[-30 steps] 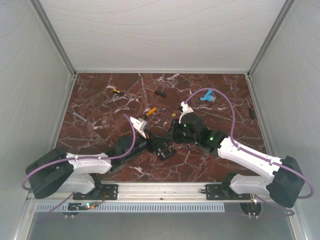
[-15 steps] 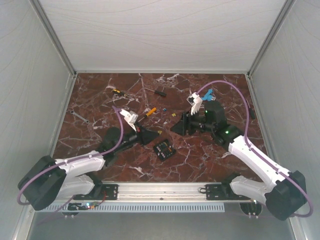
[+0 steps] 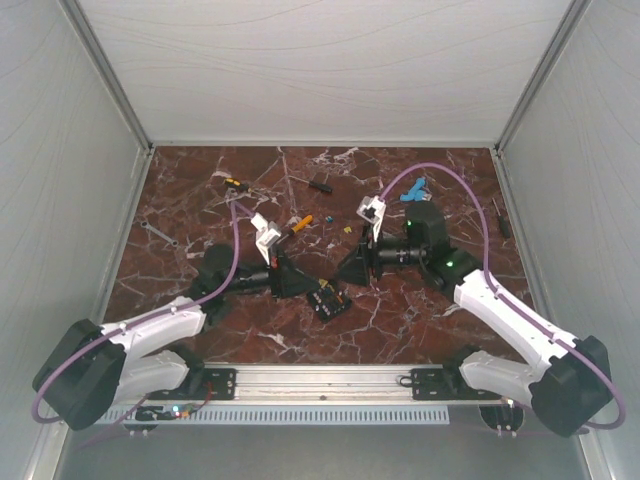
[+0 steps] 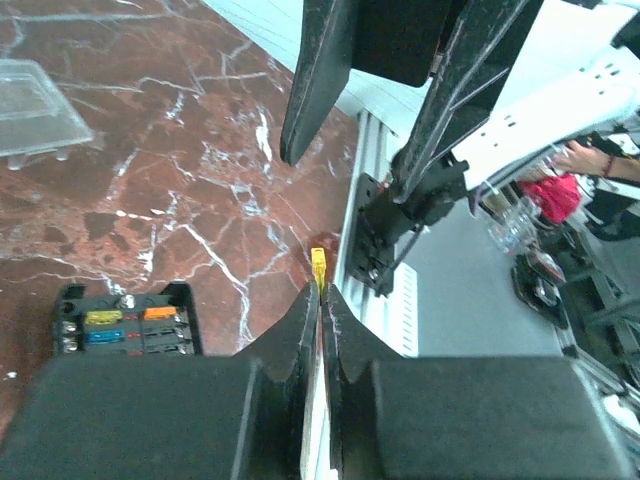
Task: Snap on the fuse box
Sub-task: Pick up the fuse from the center of the board, then install the fuse at the fuse box base.
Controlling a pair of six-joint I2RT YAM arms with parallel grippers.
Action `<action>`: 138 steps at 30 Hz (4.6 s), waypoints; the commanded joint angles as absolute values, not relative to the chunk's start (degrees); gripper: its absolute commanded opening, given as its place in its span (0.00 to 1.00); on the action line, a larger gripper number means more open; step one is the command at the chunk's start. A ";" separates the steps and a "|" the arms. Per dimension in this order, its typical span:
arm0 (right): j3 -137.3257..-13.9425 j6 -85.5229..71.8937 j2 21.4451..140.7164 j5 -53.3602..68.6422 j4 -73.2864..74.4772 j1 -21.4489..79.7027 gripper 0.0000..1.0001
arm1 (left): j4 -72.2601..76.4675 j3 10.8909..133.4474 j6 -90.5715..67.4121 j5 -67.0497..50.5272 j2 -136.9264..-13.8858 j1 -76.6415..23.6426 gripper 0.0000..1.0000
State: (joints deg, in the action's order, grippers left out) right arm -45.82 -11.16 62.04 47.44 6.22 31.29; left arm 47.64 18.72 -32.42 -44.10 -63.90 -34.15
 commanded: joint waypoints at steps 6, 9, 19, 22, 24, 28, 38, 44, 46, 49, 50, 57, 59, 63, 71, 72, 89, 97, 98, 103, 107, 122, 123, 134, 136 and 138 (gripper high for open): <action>-48.49 -5.85 64.44 49.18 6.20 36.99 0.39 | 51.02 21.84 -34.24 -54.13 -63.59 -33.84 0.00; -48.69 -5.72 65.41 50.37 6.22 37.10 0.35 | 52.34 21.41 -34.91 -54.95 -63.33 -33.92 0.00; -48.52 -5.21 65.47 52.72 5.95 38.39 0.28 | 54.39 21.75 -36.14 -56.45 -64.25 -33.91 0.00; -48.72 -5.17 65.88 52.79 6.03 38.73 0.27 | 55.88 21.46 -37.04 -56.89 -64.75 -34.00 0.00; -48.86 -5.06 66.27 52.83 6.06 39.05 0.25 | 56.38 21.57 -37.34 -57.08 -65.17 -33.97 0.00; -49.05 -4.69 66.68 53.91 5.96 39.61 0.21 | 57.57 21.49 -37.94 -57.59 -65.81 -34.10 0.00; -48.30 -4.90 65.51 55.35 5.16 39.65 0.02 | 58.31 21.23 -38.00 -57.94 -66.18 -34.14 0.00; -47.48 -4.95 64.60 51.98 5.66 39.71 0.00 | 56.17 20.23 -37.12 -55.86 -65.55 -34.10 0.08; -47.90 -4.75 64.72 48.26 7.59 40.03 0.00 | 51.58 20.45 -35.58 -53.13 -64.24 -34.07 0.19; -47.88 -4.15 64.93 39.69 10.18 41.58 0.00 | 41.15 20.40 -32.61 -44.84 -61.40 -33.99 0.29; -47.94 -4.13 65.17 36.85 10.95 42.23 0.00 | 38.64 20.28 -32.20 -42.06 -60.63 -33.76 0.30; -47.09 -5.47 67.30 20.37 12.23 45.44 0.00 | 28.83 18.94 -33.90 -30.63 -58.69 -31.28 0.40; -46.92 -5.95 68.02 15.38 12.03 46.42 0.00 | 26.37 19.27 -34.63 -28.56 -59.93 -30.72 0.43; -45.91 -6.94 70.00 9.04 11.01 48.05 0.00 | 26.94 19.56 -36.47 -28.38 -64.81 -29.45 0.45; -45.71 -8.10 72.51 5.28 10.30 48.91 0.00 | 33.37 21.11 -39.88 -31.88 -76.98 -28.25 0.47; -45.70 -8.32 72.61 5.19 10.31 48.95 0.00 | 34.11 21.44 -40.10 -32.34 -78.42 -28.15 0.47; -46.45 -10.53 75.58 -0.54 12.22 51.25 0.00 | 54.26 22.26 -48.58 -44.57 -97.40 -27.16 0.34; -49.54 -10.50 80.25 -6.36 14.88 56.07 0.00 | 62.66 16.84 -53.37 -46.30 -98.46 -27.16 0.30; -49.89 -10.61 80.90 -6.78 15.34 56.34 0.00 | 63.23 16.41 -53.75 -46.29 -98.35 -27.16 0.30; -50.77 -10.17 83.12 -8.18 15.17 58.21 0.00 | 59.33 15.46 -52.33 -43.55 -95.12 -27.16 0.31; -50.66 -9.53 84.59 -9.32 14.33 58.53 0.00 | 52.11 15.56 -49.69 -39.68 -91.23 -27.16 0.34; -46.96 -5.80 85.58 -5.01 7.16 58.40 0.00 | 48.71 14.99 -50.80 -36.54 -89.97 -29.93 0.35; -46.67 -5.80 85.47 -5.06 7.14 58.42 0.00 | 46.96 15.13 -50.45 -35.99 -89.80 -30.20 0.35; -44.63 -5.54 84.90 -5.38 6.53 58.19 0.00 | 38.18 16.96 -47.79 -30.47 -87.23 -32.99 0.36; -44.32 -5.46 84.90 -5.34 6.15 58.09 0.00 | 37.49 17.32 -47.42 -29.85 -87.16 -33.14 0.36; -44.08 -5.30 84.98 -5.18 5.59 57.93 0.00 | 36.98 17.78 -47.20 -29.92 -87.57 -33.37 0.36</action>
